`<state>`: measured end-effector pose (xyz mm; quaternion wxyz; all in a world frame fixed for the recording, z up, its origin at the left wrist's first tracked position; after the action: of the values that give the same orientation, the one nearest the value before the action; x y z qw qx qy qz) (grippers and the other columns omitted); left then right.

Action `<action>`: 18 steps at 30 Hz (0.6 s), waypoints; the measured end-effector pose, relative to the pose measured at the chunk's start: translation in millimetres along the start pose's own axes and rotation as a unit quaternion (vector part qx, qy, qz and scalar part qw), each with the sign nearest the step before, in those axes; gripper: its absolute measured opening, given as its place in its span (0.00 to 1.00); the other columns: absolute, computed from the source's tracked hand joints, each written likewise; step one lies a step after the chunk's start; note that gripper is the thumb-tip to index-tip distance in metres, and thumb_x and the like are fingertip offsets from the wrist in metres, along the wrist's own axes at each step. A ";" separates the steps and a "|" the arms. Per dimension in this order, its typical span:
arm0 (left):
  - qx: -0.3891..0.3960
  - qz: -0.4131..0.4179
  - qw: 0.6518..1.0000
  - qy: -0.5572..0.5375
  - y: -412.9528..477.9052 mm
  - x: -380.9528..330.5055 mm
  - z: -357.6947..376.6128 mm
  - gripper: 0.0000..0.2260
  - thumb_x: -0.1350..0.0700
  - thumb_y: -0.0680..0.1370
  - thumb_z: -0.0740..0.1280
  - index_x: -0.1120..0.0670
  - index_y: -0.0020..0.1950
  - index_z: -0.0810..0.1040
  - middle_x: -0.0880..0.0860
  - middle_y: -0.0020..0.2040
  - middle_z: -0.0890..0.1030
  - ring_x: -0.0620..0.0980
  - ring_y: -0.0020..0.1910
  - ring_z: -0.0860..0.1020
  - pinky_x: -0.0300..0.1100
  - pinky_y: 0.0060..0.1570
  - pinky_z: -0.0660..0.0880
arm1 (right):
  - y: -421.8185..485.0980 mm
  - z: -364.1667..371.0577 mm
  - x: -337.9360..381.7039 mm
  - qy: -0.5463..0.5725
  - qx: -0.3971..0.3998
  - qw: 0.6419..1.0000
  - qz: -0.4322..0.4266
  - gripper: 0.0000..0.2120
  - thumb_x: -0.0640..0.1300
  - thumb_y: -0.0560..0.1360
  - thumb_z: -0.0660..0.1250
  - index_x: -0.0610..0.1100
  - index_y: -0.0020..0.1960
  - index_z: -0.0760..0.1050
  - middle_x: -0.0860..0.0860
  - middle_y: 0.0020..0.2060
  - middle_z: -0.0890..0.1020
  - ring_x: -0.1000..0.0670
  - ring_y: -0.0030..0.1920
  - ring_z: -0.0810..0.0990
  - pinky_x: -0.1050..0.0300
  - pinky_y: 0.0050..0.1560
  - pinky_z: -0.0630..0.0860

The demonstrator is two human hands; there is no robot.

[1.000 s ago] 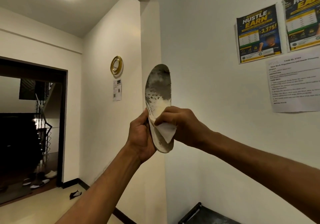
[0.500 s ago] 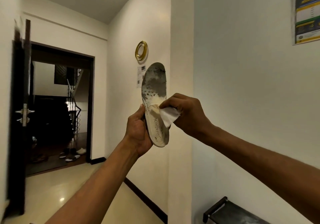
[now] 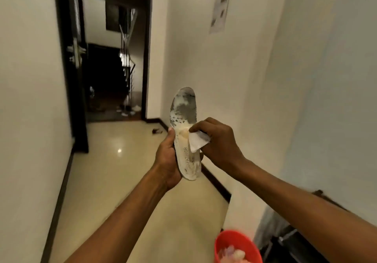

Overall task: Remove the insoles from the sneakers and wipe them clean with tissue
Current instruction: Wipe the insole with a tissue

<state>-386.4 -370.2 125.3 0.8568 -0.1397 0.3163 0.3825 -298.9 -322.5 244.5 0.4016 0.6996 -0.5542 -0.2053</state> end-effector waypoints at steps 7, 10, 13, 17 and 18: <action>-0.269 -0.116 0.956 0.012 16.2 186.5 -314.7 0.20 0.45 0.85 0.57 0.54 0.70 0.75 0.62 0.59 0.83 0.62 0.56 0.81 0.57 0.55 0.78 | -185.4 268.1 -99.8 0.095 0.138 0.969 0.182 0.12 0.34 0.68 0.73 0.46 0.49 0.83 0.49 0.43 0.82 0.48 0.42 0.81 0.47 0.40 0.79; -0.347 -0.146 0.923 0.083 -9.3 245.2 -421.8 0.16 0.50 0.84 0.58 0.56 0.68 0.73 0.63 0.55 0.82 0.62 0.46 0.82 0.56 0.46 0.82 | -257.6 343.4 -112.7 0.132 0.197 0.944 0.228 0.14 0.33 0.69 0.70 0.47 0.50 0.82 0.50 0.44 0.81 0.48 0.44 0.81 0.47 0.41 0.79; -0.402 -0.185 0.881 0.167 -36.9 298.9 -505.2 0.12 0.51 0.84 0.59 0.55 0.64 0.72 0.63 0.57 0.81 0.63 0.50 0.82 0.57 0.48 0.81 | -327.8 400.4 -123.2 0.152 0.241 0.924 0.255 0.17 0.30 0.68 0.69 0.47 0.51 0.82 0.51 0.45 0.81 0.48 0.45 0.81 0.47 0.42 0.79; -0.430 -0.224 0.843 0.232 -72.3 361.0 -576.3 0.13 0.55 0.84 0.57 0.56 0.66 0.73 0.60 0.58 0.82 0.59 0.53 0.82 0.52 0.48 0.80 | -405.2 451.0 -132.5 0.153 0.285 0.901 0.288 0.20 0.29 0.65 0.67 0.48 0.51 0.81 0.52 0.45 0.81 0.49 0.45 0.80 0.47 0.42 0.79; -0.432 -0.237 0.836 0.240 -81.4 375.4 -588.4 0.13 0.55 0.84 0.57 0.56 0.66 0.74 0.59 0.58 0.83 0.59 0.54 0.82 0.52 0.49 0.80 | -422.5 461.6 -133.7 0.154 0.292 0.896 0.298 0.20 0.29 0.66 0.67 0.47 0.51 0.81 0.52 0.45 0.81 0.49 0.45 0.80 0.48 0.41 0.79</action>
<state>-391.4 -494.9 -566.2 0.6713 -0.6536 0.2718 0.2196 -419.3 -324.5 -383.9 0.3018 0.6101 -0.7033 0.2051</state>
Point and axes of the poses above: each hand's wrist, its own y-axis towards the middle knuckle, its own z-axis out of the palm, x = y × z, the point moved 10 cm from there along y, towards the middle knuckle
